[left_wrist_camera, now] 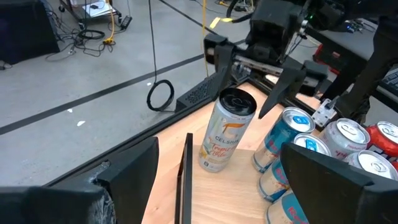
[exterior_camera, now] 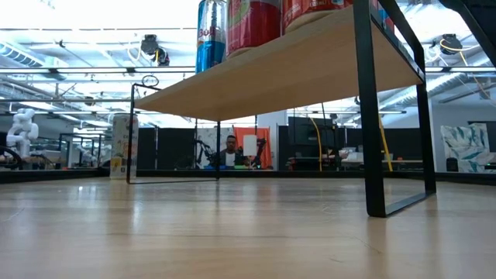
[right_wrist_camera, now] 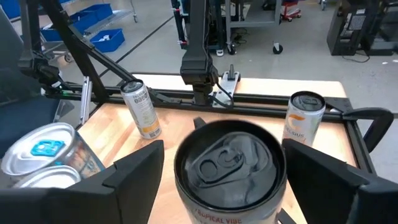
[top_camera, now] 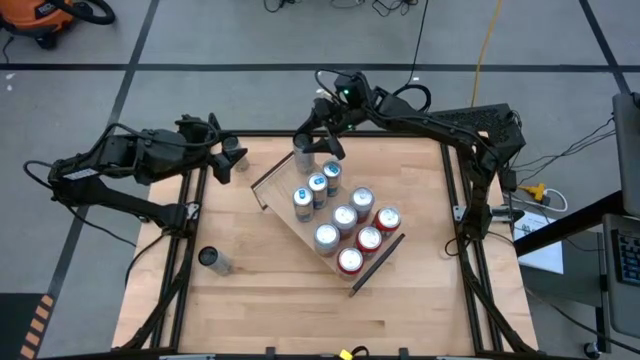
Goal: Place canned beverage on shelf
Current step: Put the bottom right white yellow soda can on the shelf, then put the top white yellow soda can on the shelf aligned with the other white yellow soda can
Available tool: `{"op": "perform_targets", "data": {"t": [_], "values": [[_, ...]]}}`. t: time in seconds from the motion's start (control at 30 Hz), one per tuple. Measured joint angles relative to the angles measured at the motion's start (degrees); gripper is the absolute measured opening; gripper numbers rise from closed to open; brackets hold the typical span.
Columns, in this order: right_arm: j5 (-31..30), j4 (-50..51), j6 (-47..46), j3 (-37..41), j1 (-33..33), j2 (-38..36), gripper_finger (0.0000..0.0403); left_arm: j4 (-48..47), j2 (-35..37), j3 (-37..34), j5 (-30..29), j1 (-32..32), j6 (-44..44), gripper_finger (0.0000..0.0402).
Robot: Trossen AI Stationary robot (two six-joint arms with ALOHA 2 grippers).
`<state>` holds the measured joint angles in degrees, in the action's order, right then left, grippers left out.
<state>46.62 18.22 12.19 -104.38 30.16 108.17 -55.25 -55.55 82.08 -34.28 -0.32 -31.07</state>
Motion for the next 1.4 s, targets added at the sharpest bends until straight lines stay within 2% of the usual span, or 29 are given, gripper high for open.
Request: {"op": "perform_targets", "data": {"t": [0.27, 0.5, 0.77, 0.93, 1.13, 1.4], "values": [[-2.1, 0.1, -1.1, 0.0, 0.0, -3.6, 0.0302, -1.7, 0.0, 0.0, 0.0, 0.0, 0.0, 0.0336], [-8.6, 0.2, -2.8, 0.0, 0.2, -7.4, 0.0302, -1.8, 0.0, 0.0, 0.4, -0.1, -1.9, 0.0336], [-15.5, 2.8, -12.0, 0.0, 0.1, -14.6, 0.0302, -3.0, -1.2, 0.0, 10.7, -2.9, -6.5, 0.0336], [-19.8, 9.8, -16.9, 0.0, 0.1, -18.9, 0.0302, -10.8, -4.6, 0.0, 17.6, -6.4, -10.6, 0.0336], [-19.7, 19.6, -20.0, 0.0, 0.1, -21.3, 0.0302, -22.8, -9.0, 0.0, 25.9, -10.1, -20.5, 0.0336], [-19.5, 28.8, -20.2, 0.0, -1.7, -21.5, 0.0302, -28.5, -9.7, 0.0, 29.8, -16.8, -28.7, 0.0336]]}}
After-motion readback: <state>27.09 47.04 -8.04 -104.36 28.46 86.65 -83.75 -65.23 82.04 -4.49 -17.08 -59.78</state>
